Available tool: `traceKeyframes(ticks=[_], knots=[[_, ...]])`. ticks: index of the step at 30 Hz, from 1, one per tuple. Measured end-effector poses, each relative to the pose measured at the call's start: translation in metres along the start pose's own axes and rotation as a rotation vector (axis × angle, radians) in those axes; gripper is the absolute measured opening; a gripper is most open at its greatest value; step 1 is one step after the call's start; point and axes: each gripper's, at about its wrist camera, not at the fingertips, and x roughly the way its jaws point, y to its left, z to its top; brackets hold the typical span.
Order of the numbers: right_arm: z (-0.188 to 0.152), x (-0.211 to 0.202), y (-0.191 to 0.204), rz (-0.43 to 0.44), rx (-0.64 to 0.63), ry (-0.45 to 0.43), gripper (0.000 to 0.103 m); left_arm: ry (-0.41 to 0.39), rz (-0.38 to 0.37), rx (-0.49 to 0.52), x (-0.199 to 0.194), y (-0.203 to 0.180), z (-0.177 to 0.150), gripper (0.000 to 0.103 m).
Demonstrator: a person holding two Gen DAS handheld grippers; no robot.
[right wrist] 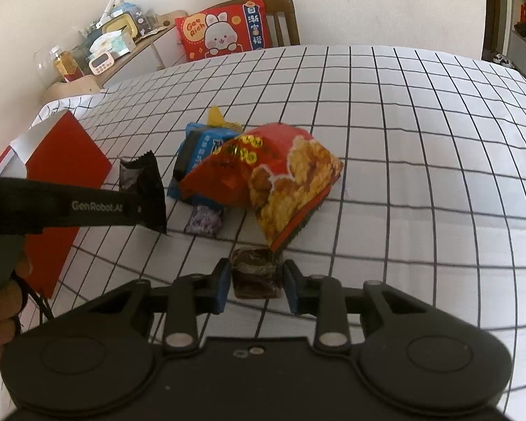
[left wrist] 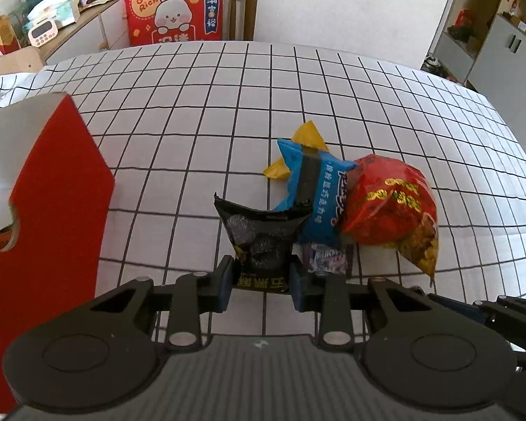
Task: Organize snacks
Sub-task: 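Carry the black chip bag and brown candy over the red box with both tools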
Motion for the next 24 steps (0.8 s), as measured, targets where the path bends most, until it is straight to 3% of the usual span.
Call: traceKeyframes(ticks=[11, 24], knots=[[-0.008, -0.04, 0.019, 0.041, -0.018, -0.006, 0.03, 0.008, -0.013, -0.01, -0.044, 0.012, -0.012, 0.031], [0.008, -0.085, 0.067, 0.122, -0.078, -0.087, 0.03, -0.04, -0.026, -0.055, -0.111, 0.044, -0.017, 0.031]])
